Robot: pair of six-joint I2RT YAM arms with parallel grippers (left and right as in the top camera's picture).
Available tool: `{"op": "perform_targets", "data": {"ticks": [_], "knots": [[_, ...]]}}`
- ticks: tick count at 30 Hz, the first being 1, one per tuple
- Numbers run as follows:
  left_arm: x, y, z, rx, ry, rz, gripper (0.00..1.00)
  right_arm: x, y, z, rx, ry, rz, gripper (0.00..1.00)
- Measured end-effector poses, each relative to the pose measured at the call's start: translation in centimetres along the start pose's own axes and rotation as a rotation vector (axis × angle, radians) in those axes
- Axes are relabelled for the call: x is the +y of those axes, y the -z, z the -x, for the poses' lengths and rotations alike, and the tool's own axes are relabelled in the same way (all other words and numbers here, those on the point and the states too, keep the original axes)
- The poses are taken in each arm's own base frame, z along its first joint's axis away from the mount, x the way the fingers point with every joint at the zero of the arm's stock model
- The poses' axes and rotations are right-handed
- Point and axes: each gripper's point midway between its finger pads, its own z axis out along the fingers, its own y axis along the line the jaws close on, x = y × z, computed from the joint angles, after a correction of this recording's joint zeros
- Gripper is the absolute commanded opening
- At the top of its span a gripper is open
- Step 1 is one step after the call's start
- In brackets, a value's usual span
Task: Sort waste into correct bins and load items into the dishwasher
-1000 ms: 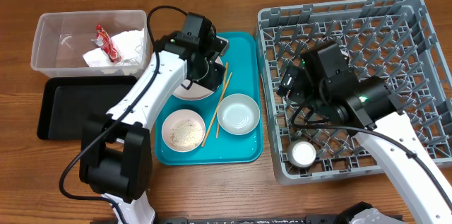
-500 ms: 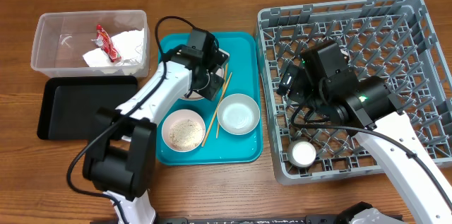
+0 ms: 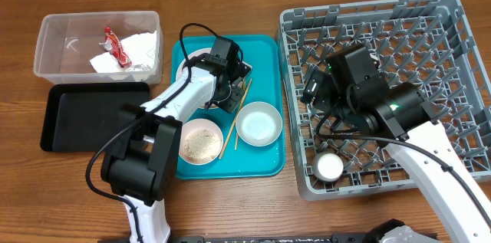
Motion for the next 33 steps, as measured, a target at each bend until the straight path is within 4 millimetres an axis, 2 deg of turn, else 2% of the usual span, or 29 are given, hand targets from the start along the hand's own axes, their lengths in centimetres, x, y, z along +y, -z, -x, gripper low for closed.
{"op": "perform_targets", "data": {"ticks": [4, 23, 28, 33], "knots": [[0.0, 0.0, 0.1, -0.005, 0.0, 0.0, 0.29, 0.0, 0.0, 0.0, -0.001, 0.0, 0.001, 1.0], [0.0, 0.0, 0.4, -0.016, 0.044, 0.002, 0.34, 0.0, 0.0, 0.0, -0.001, 0.0, 0.0, 1.0], [0.4, 0.0, 2.0, -0.084, 0.122, 0.012, 0.41, 0.0, 0.0, 0.0, 0.0, 0.0, 0.0, 1.0], [0.9, 0.3, 4.3, -0.176, 0.151, 0.022, 0.43, 0.0, 0.0, 0.0, -0.001, 0.0, 0.0, 1.0]]}}
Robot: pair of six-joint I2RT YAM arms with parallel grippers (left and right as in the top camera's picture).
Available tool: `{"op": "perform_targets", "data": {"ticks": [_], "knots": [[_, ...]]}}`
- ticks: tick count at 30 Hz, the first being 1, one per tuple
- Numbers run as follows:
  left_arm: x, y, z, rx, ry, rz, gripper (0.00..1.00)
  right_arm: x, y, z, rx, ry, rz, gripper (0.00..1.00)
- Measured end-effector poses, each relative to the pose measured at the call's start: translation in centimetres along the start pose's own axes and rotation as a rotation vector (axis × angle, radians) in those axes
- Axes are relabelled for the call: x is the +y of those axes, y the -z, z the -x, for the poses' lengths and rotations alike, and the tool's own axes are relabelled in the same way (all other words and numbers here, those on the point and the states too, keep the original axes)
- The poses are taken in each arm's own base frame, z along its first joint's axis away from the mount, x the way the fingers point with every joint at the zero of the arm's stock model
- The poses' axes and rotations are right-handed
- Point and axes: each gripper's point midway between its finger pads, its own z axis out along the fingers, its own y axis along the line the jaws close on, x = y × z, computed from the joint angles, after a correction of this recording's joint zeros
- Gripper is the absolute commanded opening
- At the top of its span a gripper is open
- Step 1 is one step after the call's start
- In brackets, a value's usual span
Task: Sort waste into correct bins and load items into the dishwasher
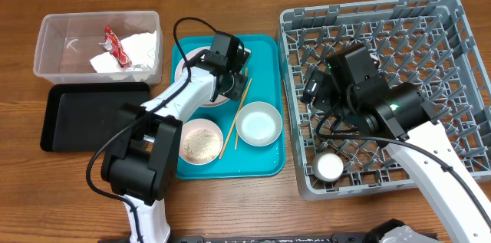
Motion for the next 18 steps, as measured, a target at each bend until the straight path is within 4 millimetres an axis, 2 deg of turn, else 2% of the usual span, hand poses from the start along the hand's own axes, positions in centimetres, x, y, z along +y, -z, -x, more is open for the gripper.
{"op": "perform_targets", "data": {"ticks": [4, 7, 10, 12, 13, 15, 18], "knots": [[0.0, 0.4, -0.4, 0.042, 0.015, -0.002, 0.46, 0.0, 0.0, 0.0, 0.0, 0.0, 0.0, 1.0], [-0.1, 1.8, -0.4, 0.104, 0.021, -0.005, 0.47, 0.0, 0.0, 0.0, -0.001, 0.0, -0.001, 1.0], [-0.2, 4.4, 0.7, 0.147, 0.024, -0.008, 0.49, 0.0, 0.0, 0.0, -0.001, 0.0, -0.001, 1.0], [-0.5, 6.5, 1.5, 0.169, 0.026, -0.02, 0.46, 0.0, 0.0, 0.0, 0.0, 0.0, -0.001, 1.0], [-0.7, 8.2, 2.2, 0.173, 0.028, -0.032, 0.45, 0.0, 0.0, 0.0, -0.001, 0.0, -0.001, 1.0], [-1.0, 10.2, 1.1, 0.243, 0.056, -0.041, 0.43, 0.0, 0.0, 0.0, -0.002, 0.0, -0.002, 1.0], [-1.1, 11.4, -1.0, 0.338, 0.107, -0.047, 0.4, 0.0, 0.0, 0.1, -0.003, 0.0, -0.002, 1.0]]}}
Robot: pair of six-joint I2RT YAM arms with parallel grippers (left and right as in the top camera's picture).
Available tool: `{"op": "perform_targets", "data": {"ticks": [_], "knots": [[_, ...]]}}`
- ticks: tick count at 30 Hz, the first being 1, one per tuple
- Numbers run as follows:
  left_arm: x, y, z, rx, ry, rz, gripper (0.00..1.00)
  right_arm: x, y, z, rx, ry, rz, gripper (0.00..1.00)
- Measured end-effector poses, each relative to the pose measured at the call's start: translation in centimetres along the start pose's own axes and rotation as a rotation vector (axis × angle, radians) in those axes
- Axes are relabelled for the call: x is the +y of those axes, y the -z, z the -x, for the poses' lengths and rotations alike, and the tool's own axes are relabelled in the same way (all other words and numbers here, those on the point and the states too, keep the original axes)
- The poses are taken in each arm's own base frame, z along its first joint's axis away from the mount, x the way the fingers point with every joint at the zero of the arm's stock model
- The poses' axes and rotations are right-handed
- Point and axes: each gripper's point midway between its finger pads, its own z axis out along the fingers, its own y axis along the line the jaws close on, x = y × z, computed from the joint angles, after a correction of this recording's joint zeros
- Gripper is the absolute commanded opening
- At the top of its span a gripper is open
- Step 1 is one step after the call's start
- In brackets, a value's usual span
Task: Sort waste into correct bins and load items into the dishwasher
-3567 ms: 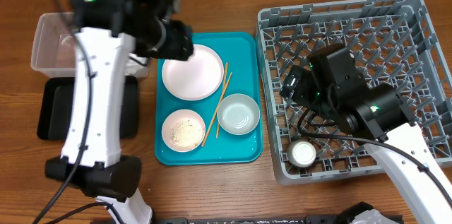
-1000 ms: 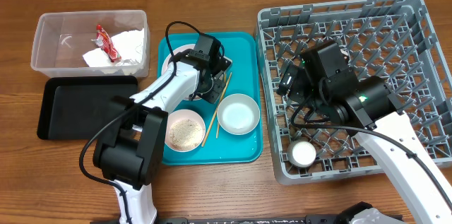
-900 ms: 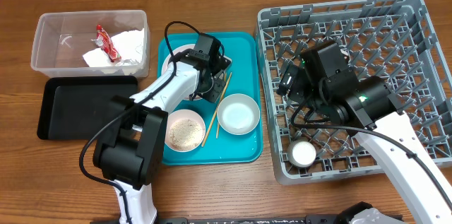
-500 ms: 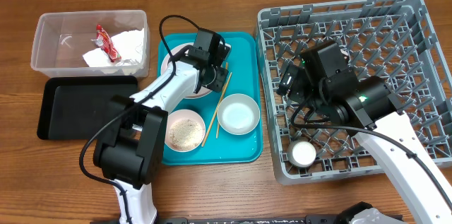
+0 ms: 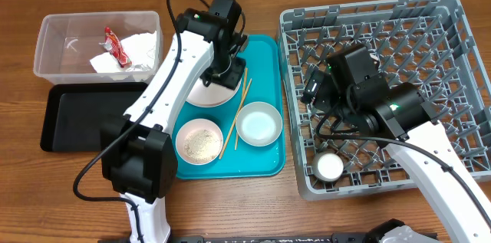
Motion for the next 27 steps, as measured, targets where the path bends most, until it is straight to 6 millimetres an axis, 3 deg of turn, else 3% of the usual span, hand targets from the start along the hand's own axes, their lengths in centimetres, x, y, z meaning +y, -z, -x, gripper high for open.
{"op": "perform_targets", "data": {"ticks": [3, 8, 17, 24, 27], "knots": [[0.4, 0.2, -2.5, 0.102, 0.087, -0.004, 0.41, 0.0, 0.0, 0.0, 0.0, 0.007, 0.001, 1.0], [0.5, -0.2, -3.5, 0.142, 0.203, 0.004, 0.4, 0.0, 0.0, 0.1, -0.005, 0.018, 0.0, 1.0], [1.2, -5.4, -7.0, 0.233, 0.35, 0.07, 0.41, 0.0, 0.0, 0.0, -0.002, 0.026, -0.002, 1.0], [1.3, -6.7, -7.4, 0.226, 0.378, 0.068, 0.41, -0.1, 0.0, 0.0, -0.001, 0.026, -0.003, 1.0], [1.4, -7.6, -7.5, 0.213, 0.38, 0.065, 0.34, -0.1, 0.0, 0.0, -0.001, 0.026, -0.003, 1.0]]}}
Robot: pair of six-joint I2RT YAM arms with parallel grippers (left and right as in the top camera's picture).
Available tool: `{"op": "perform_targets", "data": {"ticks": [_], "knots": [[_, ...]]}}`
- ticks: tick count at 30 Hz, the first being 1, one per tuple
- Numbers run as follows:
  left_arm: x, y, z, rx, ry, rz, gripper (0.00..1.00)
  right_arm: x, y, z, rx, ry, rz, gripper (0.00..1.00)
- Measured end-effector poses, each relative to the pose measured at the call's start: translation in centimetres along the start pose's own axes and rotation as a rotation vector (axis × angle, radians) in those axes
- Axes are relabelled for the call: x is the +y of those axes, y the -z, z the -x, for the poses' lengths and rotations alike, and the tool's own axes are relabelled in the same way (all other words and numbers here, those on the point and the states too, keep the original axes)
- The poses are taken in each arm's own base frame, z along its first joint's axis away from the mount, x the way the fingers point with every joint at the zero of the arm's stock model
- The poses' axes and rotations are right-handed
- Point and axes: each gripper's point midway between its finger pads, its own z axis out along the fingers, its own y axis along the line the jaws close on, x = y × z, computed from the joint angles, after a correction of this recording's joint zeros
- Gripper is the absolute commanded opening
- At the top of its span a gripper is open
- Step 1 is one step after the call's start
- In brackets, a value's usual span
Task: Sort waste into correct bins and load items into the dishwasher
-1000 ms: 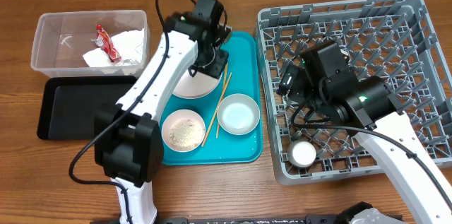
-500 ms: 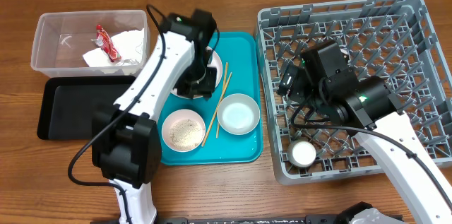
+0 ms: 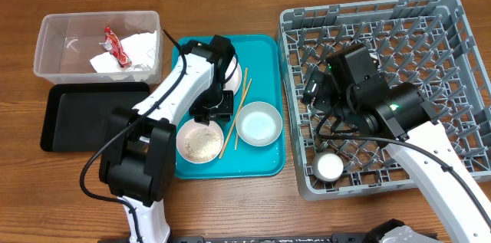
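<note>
My left gripper [image 3: 215, 103] hangs over the teal tray [image 3: 265, 51], just above a bowl of pale crumbs [image 3: 201, 143]. A white plate [image 3: 233, 73] shows only as a sliver beside the wrist, apparently tilted on edge in the gripper's hold. An empty white bowl [image 3: 258, 123] and a pair of chopsticks [image 3: 240, 105] lie on the tray. My right gripper [image 3: 312, 90] hovers over the left side of the grey dish rack [image 3: 453, 13]; its fingers are too dark to read. A white cup [image 3: 330, 167] sits in the rack's near left corner.
A clear bin [image 3: 54, 28] holding paper and a red wrapper stands at the back left. In front of it lies a black tray [image 3: 84, 120]. Bare wooden table [image 3: 46, 197] fills the near left.
My left gripper has come nearer and lower, from the tray's far part to just over the crumb bowl. The plate, seen flat and broad before, now shows only a sliver. The right arm has not moved.
My left gripper was low at the plate at the back of the tray in the two oldest moments. Then it was raised with the plate broad beneath it. Now it is over the crumb bowl with the plate on edge. The right arm stayed still.
</note>
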Motion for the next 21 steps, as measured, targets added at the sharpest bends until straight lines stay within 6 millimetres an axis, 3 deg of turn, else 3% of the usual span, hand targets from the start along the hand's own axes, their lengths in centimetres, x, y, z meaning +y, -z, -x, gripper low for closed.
{"op": "perform_targets", "data": {"ticks": [6, 15, 21], "knots": [[0.2, -1.6, -0.6, 0.015, 0.01, -0.001, 0.04, -0.1, 0.0, -0.1, 0.003, 0.0, -0.003, 1.0], [0.6, -1.3, -0.9, 0.011, 0.011, 0.01, 0.04, -0.1, 0.0, -0.1, 0.003, 0.0, -0.004, 1.0], [0.8, -0.3, -2.5, 0.085, 0.003, 0.018, 0.04, -0.1, 0.0, -0.1, 0.003, 0.001, -0.003, 1.0]]}}
